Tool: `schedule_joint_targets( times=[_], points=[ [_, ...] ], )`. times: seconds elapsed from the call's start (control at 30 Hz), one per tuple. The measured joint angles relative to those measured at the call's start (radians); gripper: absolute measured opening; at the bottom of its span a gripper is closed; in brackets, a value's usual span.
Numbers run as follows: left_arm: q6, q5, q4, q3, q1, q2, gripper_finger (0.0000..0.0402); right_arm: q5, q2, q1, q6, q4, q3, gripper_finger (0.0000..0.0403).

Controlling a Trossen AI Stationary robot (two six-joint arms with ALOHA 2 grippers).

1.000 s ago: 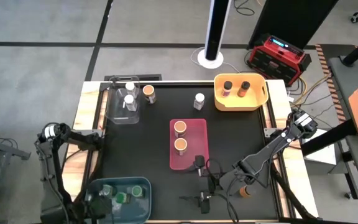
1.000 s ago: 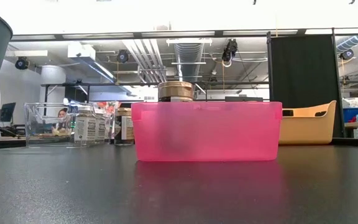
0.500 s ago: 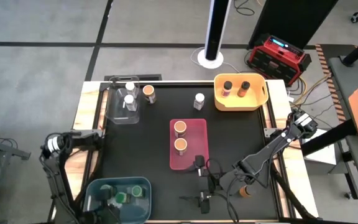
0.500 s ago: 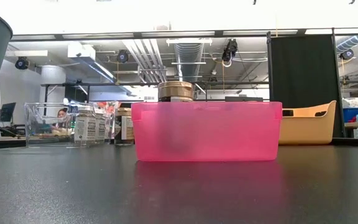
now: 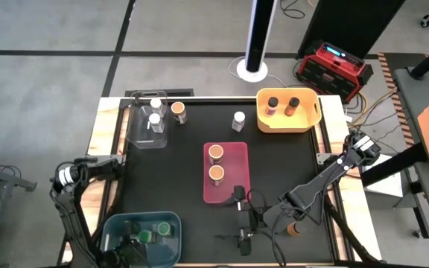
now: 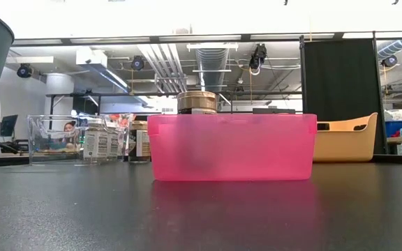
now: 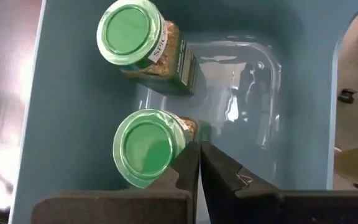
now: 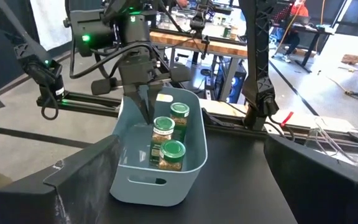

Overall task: Sort spices by type
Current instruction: Put the green seasoning bottle into the blue bin

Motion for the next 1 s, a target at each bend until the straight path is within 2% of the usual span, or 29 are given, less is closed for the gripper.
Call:
schedule_joint_targets(
  times=[0.57, 0.7, 0.87, 1.0],
  points=[
    [-0.022, -0.002, -0.017, -0.007, 0.002, -0.002, 0.0, 0.0, 0.0, 0.0, 0.001, 0.0, 0.0, 0.0389],
    [-0.027, 0.029, -0.004, 0.002, 0.0, -0.003, 0.0, 0.0, 0.0, 0.0, 0.001, 0.0, 0.0, 0.0389],
    [0.012, 0.034, 0.074, 0.022, -0.004, -0.006, 0.0, 0.0, 0.0, 0.0, -0.001, 0.0, 0.0, 0.0389],
    [0.036, 0.049, 0.122, -0.011, -0.004, -0.005, 0.0, 0.0, 0.0, 0.0, 0.0, 0.0, 0.0, 0.0389]
  ],
)
